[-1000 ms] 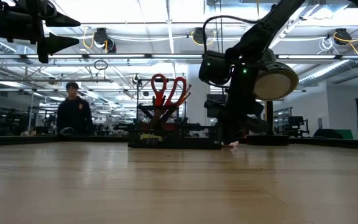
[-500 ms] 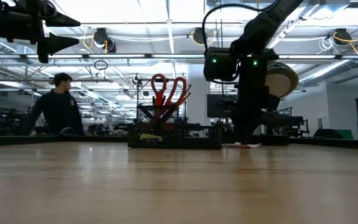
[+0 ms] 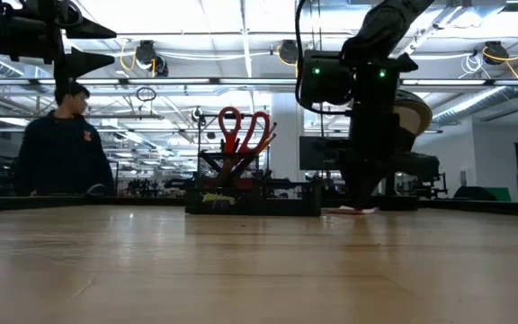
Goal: Pick and place office supplies into organizer
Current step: Put the pink sticky notes into the black desk organizer
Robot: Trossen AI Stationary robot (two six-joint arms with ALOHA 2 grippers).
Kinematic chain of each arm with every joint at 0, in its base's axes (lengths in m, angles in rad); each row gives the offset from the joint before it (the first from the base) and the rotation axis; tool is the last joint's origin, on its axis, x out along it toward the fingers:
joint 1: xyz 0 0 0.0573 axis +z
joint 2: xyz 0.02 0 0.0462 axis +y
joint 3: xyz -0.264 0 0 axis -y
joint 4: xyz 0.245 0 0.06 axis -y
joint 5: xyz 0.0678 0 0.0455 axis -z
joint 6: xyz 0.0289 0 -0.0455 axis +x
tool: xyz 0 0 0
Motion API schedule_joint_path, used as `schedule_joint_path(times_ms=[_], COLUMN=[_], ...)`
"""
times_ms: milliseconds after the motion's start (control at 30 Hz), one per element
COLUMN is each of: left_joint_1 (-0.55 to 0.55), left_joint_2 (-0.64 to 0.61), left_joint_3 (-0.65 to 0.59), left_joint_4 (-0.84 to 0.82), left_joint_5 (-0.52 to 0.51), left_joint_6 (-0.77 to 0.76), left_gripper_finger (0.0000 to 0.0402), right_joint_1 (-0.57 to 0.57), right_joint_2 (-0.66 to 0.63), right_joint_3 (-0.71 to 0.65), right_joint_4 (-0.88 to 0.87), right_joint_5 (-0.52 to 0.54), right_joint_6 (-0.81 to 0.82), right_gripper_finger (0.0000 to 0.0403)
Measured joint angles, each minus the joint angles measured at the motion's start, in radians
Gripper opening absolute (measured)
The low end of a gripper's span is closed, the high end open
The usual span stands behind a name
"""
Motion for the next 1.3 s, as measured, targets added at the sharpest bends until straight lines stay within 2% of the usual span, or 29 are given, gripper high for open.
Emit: schedule_joint_path(times_ms=[200, 367, 633, 767, 900, 1067, 1300], left_joint_1=[0.0, 0.0, 0.0, 0.0, 0.0, 0.0, 0.0], left_joint_2=[0.0, 0.0, 0.0, 0.0, 0.0, 0.0, 0.0], left_joint_3=[0.0, 0.0, 0.0, 0.0, 0.0, 0.0, 0.0], left_joint_4=[0.0, 0.0, 0.0, 0.0, 0.0, 0.0, 0.0], left_joint_5=[0.0, 0.0, 0.0, 0.0, 0.0, 0.0, 0.0], left_joint_6=[0.0, 0.0, 0.0, 0.0, 0.0, 0.0, 0.0], left_gripper_finger=[0.0255, 0.0255, 0.0255, 0.0255, 0.0255, 0.0255, 0.0255], right_joint_1=[0.048, 0.06, -0.016, -0.062, -0.092, -0.103, -0.078], right_joint_2=[-0.044, -0.088, -0.09, -0.086, -0.084, -0.087, -0.089], right_joint_3=[0.0, 0.001, 0.001, -0.031, -0.133, -0.24, -0.257], right_joint_4=[-0.085, -0.08, -0.036, 0.058, 0.225, 0.405, 0.402], right_joint_5=[-0.038, 0.131, 0.204, 0.166, 0.098, 0.078, -0.032], right_joint_6=[0.032, 0.023, -0.111, -0.186, -0.192, -0.189, -0.179], right_gripper_finger=[0.0, 0.0, 0.0, 0.0, 0.0, 0.0, 0.0])
